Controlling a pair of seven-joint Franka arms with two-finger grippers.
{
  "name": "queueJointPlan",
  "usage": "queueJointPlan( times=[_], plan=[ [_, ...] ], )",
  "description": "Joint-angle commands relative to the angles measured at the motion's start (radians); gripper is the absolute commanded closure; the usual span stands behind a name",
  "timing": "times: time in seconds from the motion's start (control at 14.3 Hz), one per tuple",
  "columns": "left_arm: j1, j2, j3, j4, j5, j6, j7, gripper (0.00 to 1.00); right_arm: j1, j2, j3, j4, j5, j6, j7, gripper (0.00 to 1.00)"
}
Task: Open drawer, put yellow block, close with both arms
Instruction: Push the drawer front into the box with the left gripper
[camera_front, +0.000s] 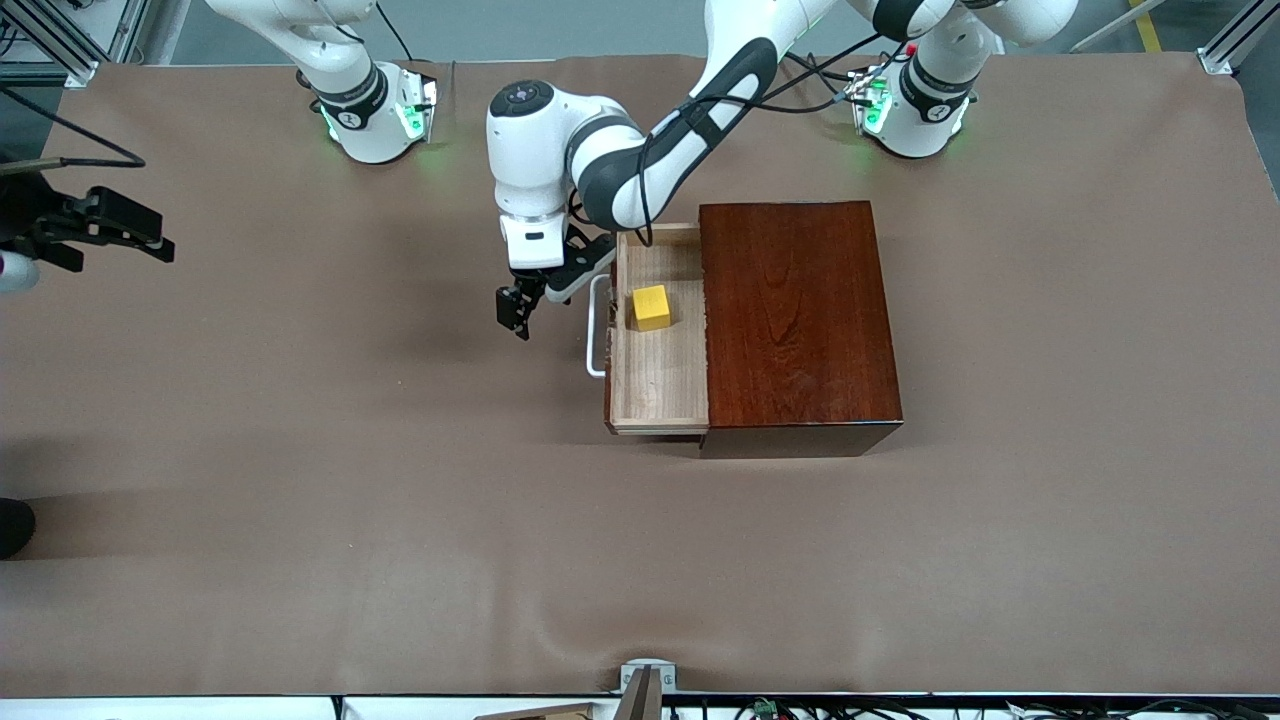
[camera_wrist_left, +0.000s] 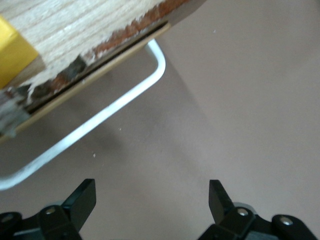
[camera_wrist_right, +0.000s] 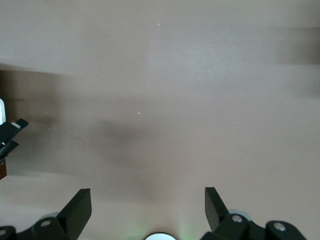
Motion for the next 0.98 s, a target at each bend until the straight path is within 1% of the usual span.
queueJointPlan(
  times=[0.0,0.21,0.35,0.42,0.56,0.7,0.91],
  plan=[
    [-0.011,0.074,0.025,0.056,0.038,0.095,-0.132,0.00,-0.008,-0.163,0.023,-0.228,-0.012,0.089,-0.016,0.00],
    [-0.011,0.089,0.029,0.052,0.040,0.089,-0.130,0.00,-0.010,-0.153,0.025,-0.203,-0.011,0.077,-0.016,0.00],
    [-0.011,0.089,0.031,0.052,0.040,0.083,-0.130,0.00,0.001,-0.125,0.026,-0.127,-0.028,0.070,-0.015,0.00],
    [-0.008,0.080,0.031,0.050,0.041,0.047,-0.129,0.00,-0.002,-0.110,0.025,-0.102,-0.034,0.060,-0.015,0.00],
    [-0.002,0.066,0.035,0.050,0.043,-0.028,-0.121,0.00,-0.008,-0.108,0.023,-0.091,-0.035,0.058,-0.015,0.00],
    [-0.002,0.050,0.057,0.050,0.040,-0.090,-0.117,0.00,0.002,-0.108,0.023,-0.091,-0.037,0.058,-0.012,0.00],
    [0.006,0.042,0.058,0.050,0.043,-0.130,-0.115,0.00,0.004,-0.108,0.025,-0.091,-0.064,0.058,-0.016,0.00]
  ],
)
